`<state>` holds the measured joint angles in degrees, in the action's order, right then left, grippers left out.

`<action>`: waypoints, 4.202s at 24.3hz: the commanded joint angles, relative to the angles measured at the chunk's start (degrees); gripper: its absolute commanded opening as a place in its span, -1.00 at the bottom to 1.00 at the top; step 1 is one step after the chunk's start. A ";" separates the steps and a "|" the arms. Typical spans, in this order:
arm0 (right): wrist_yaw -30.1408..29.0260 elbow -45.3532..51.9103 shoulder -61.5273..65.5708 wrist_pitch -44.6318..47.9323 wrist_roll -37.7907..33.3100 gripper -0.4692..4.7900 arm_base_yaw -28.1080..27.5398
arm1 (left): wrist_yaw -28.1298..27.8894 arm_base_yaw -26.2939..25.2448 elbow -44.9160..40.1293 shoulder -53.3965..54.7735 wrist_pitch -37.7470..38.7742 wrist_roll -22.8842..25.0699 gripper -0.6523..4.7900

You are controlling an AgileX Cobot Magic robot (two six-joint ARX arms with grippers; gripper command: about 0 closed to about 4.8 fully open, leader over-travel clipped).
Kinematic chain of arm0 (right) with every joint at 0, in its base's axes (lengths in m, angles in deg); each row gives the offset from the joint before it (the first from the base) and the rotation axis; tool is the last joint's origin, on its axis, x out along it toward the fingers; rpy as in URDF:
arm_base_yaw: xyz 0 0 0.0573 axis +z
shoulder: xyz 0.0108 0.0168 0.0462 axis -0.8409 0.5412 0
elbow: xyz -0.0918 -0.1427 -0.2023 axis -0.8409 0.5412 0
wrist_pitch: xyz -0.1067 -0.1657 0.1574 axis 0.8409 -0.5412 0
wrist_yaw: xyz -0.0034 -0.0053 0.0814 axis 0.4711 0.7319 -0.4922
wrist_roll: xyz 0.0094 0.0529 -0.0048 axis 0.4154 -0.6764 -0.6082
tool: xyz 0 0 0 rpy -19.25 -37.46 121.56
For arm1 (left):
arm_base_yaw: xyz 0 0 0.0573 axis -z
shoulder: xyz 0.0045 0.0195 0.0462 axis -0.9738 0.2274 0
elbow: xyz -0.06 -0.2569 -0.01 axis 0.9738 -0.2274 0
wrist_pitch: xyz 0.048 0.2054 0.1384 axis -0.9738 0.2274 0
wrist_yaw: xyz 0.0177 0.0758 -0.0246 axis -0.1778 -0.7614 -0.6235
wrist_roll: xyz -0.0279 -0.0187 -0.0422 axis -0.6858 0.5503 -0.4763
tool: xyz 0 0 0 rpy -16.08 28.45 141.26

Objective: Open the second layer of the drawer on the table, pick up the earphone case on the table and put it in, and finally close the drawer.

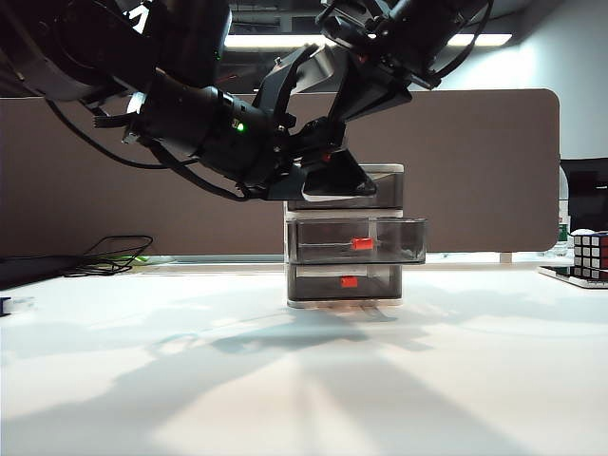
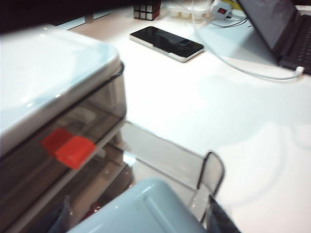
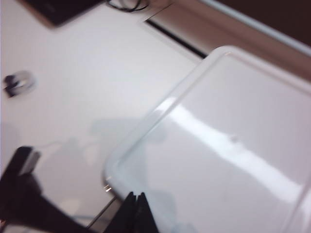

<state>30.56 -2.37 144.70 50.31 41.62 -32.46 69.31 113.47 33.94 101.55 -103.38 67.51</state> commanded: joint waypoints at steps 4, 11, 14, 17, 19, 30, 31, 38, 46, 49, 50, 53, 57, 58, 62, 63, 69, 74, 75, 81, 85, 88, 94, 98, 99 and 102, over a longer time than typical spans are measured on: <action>5.16 -1.03 3.08 4.92 -0.17 -0.83 -1.09 | -1.46 0.07 0.09 -0.28 -1.09 -0.02 0.01; 4.59 -2.05 6.91 3.23 -0.20 -0.83 -1.68 | -1.64 0.04 0.11 -0.22 -1.11 0.02 0.01; 4.52 -2.05 6.88 3.23 -0.20 -0.83 -1.68 | -1.75 0.04 0.13 0.15 -1.68 0.02 0.03; 4.50 -2.05 6.88 2.73 -0.20 -0.83 -1.68 | -2.43 0.04 0.13 0.72 -2.38 0.00 0.31; 4.50 -2.05 6.88 2.64 -0.20 -0.83 -1.68 | -2.71 0.02 0.13 1.11 -2.49 -0.02 0.41; 4.50 -2.05 6.91 2.38 -0.20 -0.83 -1.68 | -2.64 0.07 0.13 1.25 -3.02 -0.02 0.86; 4.52 -2.05 6.91 2.25 -0.20 -0.83 -1.68 | -2.64 0.07 0.13 0.22 -1.62 0.04 0.86; 4.55 -2.03 6.91 1.53 -0.20 -0.83 -1.75 | -3.21 0.96 -0.02 -14.62 20.59 3.06 0.39; 4.55 -2.03 6.91 0.57 -0.20 -0.83 -1.75 | -6.47 8.85 -9.35 -18.23 12.85 2.67 -0.78; 4.52 -2.05 6.91 0.42 -0.20 -0.83 -1.75 | -9.14 8.20 -13.18 -15.78 3.15 1.27 -0.78; 4.55 -2.05 6.91 0.52 -0.20 -0.83 -1.75 | -9.05 7.54 -13.00 -14.51 2.67 0.98 -0.78; 4.52 -2.05 6.91 0.77 -0.20 -0.83 -1.73 | -7.78 6.80 -12.68 -10.45 0.31 0.15 -0.78; 4.55 -2.05 6.91 0.74 -0.20 -0.83 -1.73 | -7.32 6.45 -12.15 -5.51 -3.34 -0.81 -0.78; 4.57 -2.03 6.91 0.72 -0.20 -0.83 -1.73 | -6.95 6.16 -11.82 -3.76 -4.83 -1.09 -0.78; 4.55 -2.03 6.91 0.72 -0.20 -0.83 -1.73 | -7.76 4.96 -11.23 -1.81 -8.81 -1.09 -0.78; 4.55 -2.03 6.91 0.72 -0.20 -0.83 -1.73 | -7.78 4.63 -10.95 -1.60 -8.83 -1.07 -0.78; 4.55 -2.05 6.91 0.94 -0.20 -0.83 -1.73 | -5.16 -1.51 -6.60 0.39 -8.70 -0.59 -0.78; 4.57 -2.05 6.91 1.86 -0.17 -0.83 -1.73 | -2.51 -4.02 -2.49 3.89 -8.31 -0.59 -0.78; 4.55 -2.05 6.91 2.05 -0.20 -0.83 -1.73 | -1.49 -4.39 -0.96 5.40 -8.28 -0.66 -0.78; 4.55 -2.03 6.91 1.55 0.09 -0.83 -1.75 | -1.55 -4.11 -0.46 3.50 -7.45 0.31 -0.78; 4.52 -2.03 6.91 1.36 0.09 -0.83 -1.75 | 0.44 -3.48 -0.44 -0.55 -1.53 2.10 -0.78; 4.52 -2.03 6.91 1.11 0.07 -0.83 -1.75 | 2.86 -2.36 -0.44 -1.75 2.01 3.78 -0.78; 4.52 -2.05 6.91 0.46 0.04 -0.83 -1.73 | 2.27 -2.78 -0.04 0.31 5.55 6.40 -0.78; 4.55 -2.05 6.91 0.74 0.07 -0.83 -1.73 | 2.21 -4.02 0.13 2.75 5.53 6.34 -0.78; 4.55 -2.05 6.91 0.79 0.07 -0.83 -1.73 | 1.25 -4.02 0.13 3.50 5.29 6.54 -0.78; 4.74 -2.05 6.91 0.79 0.07 -0.83 -1.73 | -0.17 -4.04 0.13 5.11 2.84 6.47 -0.78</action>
<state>35.13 -4.29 151.74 51.56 41.68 -34.23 69.94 109.30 33.94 106.40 -98.05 73.63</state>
